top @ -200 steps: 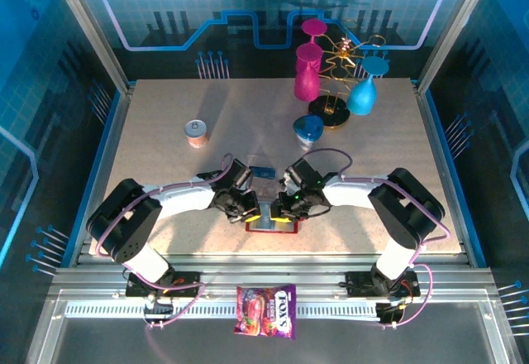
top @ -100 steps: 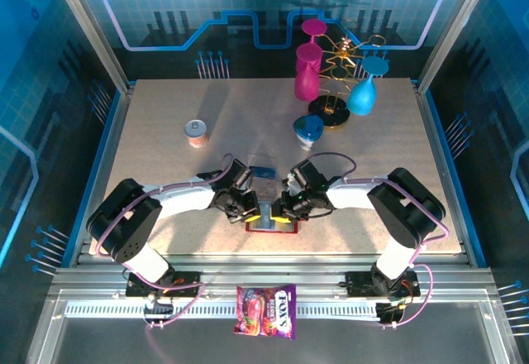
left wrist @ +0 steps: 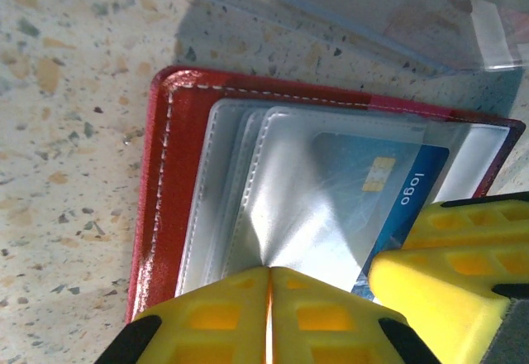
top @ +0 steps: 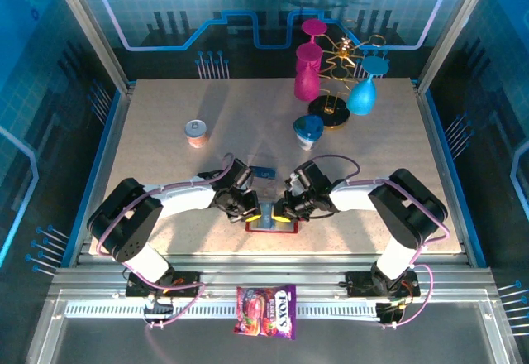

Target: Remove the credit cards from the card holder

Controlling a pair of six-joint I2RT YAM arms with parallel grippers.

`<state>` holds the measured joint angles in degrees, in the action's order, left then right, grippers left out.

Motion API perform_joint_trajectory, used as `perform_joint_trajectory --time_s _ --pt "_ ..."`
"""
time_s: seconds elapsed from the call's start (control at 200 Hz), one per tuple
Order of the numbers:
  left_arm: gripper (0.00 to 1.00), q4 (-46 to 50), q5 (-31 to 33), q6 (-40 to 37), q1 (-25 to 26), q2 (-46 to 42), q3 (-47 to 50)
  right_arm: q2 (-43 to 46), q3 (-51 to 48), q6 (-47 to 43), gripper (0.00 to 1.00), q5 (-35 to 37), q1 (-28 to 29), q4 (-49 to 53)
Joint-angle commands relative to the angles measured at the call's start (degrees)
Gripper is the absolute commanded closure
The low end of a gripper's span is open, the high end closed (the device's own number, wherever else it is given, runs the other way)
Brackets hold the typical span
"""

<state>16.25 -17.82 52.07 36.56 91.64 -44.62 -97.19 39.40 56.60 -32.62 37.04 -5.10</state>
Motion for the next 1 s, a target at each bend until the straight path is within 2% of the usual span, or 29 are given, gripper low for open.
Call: perform_joint_trajectory --time_s 0.0,0.74,0.996 --pt "0.9 2.86 0.56 -1.11 0.36 0.65 -0.43 1.69 -0.43 -0.09 0.88 -0.1 -0.82 0.57" --pt "0.9 3.35 0.83 -1.36 0.3 0.21 -0.68 8.13 1.86 -11.84 0.92 5.4 -4.6 20.79" --pt "0.9 3.26 0.86 -1.25 0.31 0.13 -0.6 8.39 2.81 -12.3 0.92 6.27 -4.6 22.1"
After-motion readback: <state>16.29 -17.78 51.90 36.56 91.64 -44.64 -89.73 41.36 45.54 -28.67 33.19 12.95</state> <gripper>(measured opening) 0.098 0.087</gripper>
